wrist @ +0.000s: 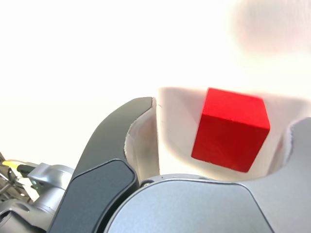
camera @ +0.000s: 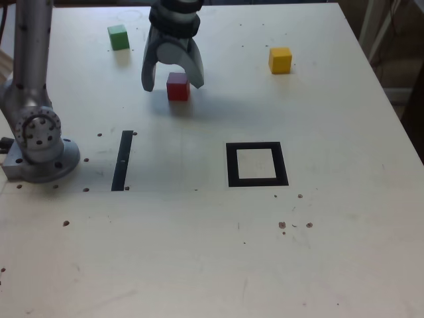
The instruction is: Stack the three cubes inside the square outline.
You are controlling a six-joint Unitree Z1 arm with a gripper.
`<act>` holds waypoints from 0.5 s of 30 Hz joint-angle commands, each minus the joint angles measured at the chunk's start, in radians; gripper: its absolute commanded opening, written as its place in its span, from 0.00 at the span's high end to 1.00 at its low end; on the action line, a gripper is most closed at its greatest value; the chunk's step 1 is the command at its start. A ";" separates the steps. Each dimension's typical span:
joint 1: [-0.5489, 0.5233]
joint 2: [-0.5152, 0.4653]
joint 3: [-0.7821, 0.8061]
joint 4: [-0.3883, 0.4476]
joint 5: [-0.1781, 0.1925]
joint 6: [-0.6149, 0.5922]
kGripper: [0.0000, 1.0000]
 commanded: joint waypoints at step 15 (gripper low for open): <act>0.001 -0.011 -0.042 -0.023 -0.024 0.022 0.47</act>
